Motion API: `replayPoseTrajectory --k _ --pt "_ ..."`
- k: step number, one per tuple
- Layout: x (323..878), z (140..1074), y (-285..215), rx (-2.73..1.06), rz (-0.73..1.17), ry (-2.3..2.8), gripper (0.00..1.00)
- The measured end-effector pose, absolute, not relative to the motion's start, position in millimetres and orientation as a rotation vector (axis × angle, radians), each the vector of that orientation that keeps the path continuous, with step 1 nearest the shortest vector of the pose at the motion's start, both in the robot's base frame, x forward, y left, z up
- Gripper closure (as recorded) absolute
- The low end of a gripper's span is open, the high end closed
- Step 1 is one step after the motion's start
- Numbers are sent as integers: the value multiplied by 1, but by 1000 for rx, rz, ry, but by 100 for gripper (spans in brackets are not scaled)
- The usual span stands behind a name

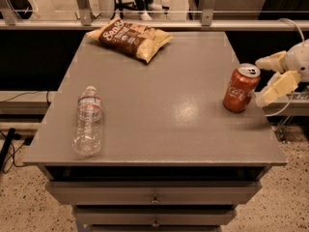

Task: Move coke can near brown chip bag

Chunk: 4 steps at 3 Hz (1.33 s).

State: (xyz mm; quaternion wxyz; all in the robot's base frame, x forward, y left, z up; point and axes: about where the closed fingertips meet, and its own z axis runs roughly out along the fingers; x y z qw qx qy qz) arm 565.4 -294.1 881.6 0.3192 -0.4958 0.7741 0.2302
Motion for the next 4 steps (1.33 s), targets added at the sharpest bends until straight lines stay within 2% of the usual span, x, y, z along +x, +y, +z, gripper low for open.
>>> replayPoseTrajectory --k 1,2,4 --pt "561 867 -275 -1260 762 1968 0" --pt "559 859 -252 -1226 904 1856 18" --pt "567 884 -216 -1216 1070 1662 65"
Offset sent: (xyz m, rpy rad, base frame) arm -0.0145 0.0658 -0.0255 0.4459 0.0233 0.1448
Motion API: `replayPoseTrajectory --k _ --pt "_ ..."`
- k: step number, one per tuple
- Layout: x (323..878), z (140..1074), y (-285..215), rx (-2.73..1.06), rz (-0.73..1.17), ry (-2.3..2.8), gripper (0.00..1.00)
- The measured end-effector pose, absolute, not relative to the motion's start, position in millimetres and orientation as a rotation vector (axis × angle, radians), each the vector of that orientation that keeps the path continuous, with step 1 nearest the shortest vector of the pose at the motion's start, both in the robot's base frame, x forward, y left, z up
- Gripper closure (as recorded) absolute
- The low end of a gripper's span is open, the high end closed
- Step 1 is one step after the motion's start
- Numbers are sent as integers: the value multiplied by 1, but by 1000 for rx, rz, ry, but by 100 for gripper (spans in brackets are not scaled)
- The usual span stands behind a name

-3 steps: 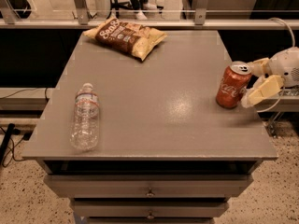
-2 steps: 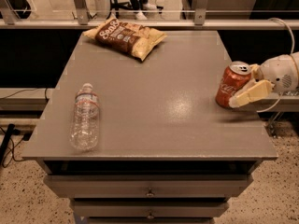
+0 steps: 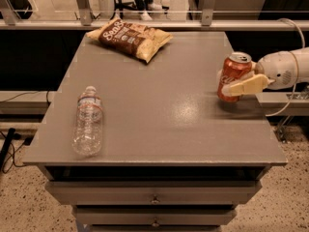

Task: Move coke can near brown chip bag

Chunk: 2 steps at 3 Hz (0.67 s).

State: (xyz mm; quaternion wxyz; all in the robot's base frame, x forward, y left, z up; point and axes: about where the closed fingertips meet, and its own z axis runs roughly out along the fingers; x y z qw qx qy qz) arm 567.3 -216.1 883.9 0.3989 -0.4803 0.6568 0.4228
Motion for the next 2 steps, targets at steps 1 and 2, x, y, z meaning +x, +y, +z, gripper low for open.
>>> replayPoseTrajectory --k 1,2 --pt "578 924 -218 -1224 1011 1598 88" --pt "584 928 -215 -1215 999 1585 100"
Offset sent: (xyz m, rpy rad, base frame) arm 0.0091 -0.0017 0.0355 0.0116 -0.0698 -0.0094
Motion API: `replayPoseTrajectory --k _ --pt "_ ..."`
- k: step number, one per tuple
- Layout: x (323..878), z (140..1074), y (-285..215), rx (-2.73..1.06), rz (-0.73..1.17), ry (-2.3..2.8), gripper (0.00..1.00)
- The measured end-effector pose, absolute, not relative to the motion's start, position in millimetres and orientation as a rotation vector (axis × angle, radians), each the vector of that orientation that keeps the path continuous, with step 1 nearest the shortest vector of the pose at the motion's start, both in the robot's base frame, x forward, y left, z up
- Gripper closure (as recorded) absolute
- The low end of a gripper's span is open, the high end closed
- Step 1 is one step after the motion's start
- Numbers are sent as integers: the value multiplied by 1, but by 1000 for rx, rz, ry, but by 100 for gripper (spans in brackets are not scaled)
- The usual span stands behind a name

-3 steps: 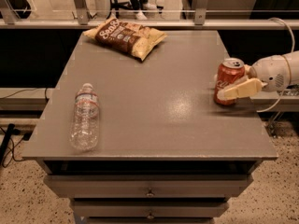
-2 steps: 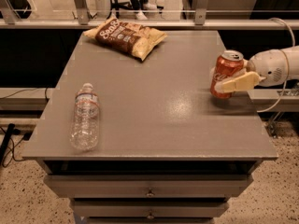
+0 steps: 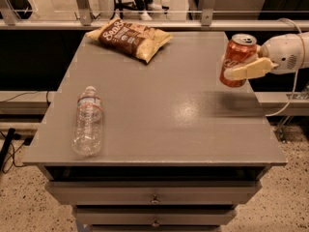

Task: Move coke can near brown chip bag

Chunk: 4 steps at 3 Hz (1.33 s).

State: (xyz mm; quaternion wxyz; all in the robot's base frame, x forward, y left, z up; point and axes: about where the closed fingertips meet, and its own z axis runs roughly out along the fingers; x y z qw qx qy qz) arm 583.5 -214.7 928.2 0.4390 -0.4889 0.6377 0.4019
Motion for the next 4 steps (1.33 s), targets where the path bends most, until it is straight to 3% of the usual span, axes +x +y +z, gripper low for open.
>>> replayPoseTrajectory --k 3,4 --pt "691 967 -102 -1064 814 1446 100" --pt "736 954 -86 -1019 728 1466 100"
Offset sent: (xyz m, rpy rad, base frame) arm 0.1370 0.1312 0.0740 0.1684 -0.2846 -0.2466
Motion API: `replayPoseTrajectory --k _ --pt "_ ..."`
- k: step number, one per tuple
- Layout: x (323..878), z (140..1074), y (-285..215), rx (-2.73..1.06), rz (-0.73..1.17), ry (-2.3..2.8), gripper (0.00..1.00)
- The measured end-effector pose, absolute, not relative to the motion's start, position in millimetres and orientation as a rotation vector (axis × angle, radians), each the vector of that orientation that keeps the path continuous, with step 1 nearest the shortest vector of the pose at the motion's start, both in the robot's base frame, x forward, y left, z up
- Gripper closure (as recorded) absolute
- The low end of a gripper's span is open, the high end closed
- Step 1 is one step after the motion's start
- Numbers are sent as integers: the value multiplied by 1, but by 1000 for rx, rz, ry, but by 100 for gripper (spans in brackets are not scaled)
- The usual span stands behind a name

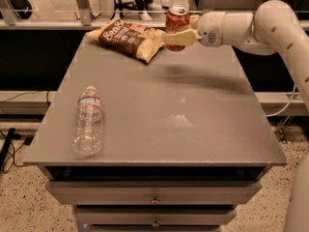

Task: Move coke can near brown chip bag

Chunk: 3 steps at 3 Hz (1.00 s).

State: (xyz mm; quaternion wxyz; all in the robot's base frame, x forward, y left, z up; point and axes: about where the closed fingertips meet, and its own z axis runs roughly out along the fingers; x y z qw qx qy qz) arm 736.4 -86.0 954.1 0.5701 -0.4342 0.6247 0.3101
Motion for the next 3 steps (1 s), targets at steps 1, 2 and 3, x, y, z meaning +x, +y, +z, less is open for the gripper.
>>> replayPoseTrajectory --k 1,2,3 --pt "765 934 -85 -983 688 1484 100" --pt "782 918 -74 -947 704 1488 100" --pt "795 893 -50 -946 736 1501 97"
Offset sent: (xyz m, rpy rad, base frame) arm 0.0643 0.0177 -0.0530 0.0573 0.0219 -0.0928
